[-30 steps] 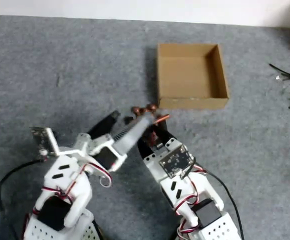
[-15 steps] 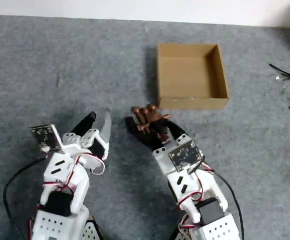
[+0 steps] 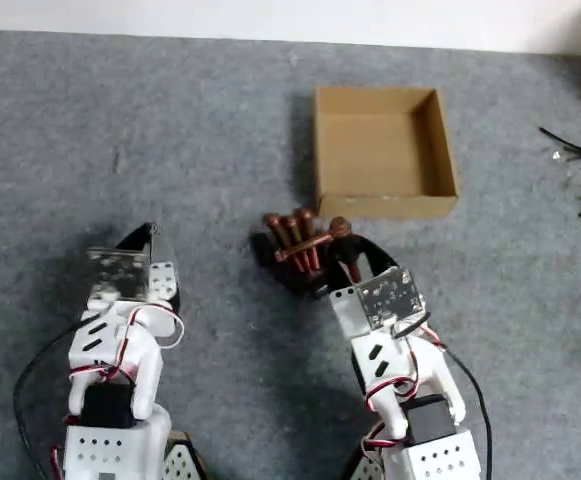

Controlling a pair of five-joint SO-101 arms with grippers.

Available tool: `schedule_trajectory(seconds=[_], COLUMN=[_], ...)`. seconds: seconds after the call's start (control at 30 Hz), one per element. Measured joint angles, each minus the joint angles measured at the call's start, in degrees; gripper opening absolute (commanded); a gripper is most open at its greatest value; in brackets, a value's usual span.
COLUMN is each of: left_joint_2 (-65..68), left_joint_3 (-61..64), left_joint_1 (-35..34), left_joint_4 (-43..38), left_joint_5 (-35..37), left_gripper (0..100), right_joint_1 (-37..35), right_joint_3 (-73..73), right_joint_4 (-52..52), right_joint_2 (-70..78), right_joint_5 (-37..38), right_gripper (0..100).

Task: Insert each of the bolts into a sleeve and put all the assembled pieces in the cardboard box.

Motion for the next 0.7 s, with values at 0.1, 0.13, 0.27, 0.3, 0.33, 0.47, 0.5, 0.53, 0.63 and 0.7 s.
schedule_trajectory(seconds=[0.1,0.13,0.27,0.3,0.33,0.47,0.5,0.53,0.63,0.7], left_joint_2=[0.00,0.00,0.00,0.00,0.00,0.00,0.00,0.00,0.00,0.00], left_joint_3=[0.00,0.00,0.00,0.00,0.00,0.00,0.00,0.00,0.00,0.00], left_joint_1=[0.09,0.09,0.09,0.09,0.09,0.09,0.09,0.09,0.09,0.09], left_joint_4=[2.11,2.55,2.64,2.64,2.64,2.64,2.64,2.64,2.64,2.64], left_joint_5=[-3.52,-4.04,-4.66,-4.66,-4.66,-4.66,-4.66,-4.84,-4.84,-4.84], left_gripper=[3,3,3,3,3,3,3,3,3,3], right_joint_1=[0.26,0.53,3.52,4.04,4.40,4.57,4.57,4.57,4.57,4.57], right_joint_3=[0.00,0.00,-0.18,-1.14,-2.11,-8.79,-10.73,-12.84,-21.54,-28.84], right_joint_4=[0.09,0.35,5.19,5.80,5.80,4.57,3.25,1.67,-2.37,-3.78], right_joint_2=[0.00,0.00,0.00,0.35,1.32,10.37,14.33,18.55,34.02,45.63], right_joint_5=[0.00,0.00,0.00,0.00,0.00,0.00,0.00,0.00,0.00,0.00], right_gripper=[0.4,0.4,0.4,0.4,0.4,0.4,0.4,0.4,0.4,0.4])
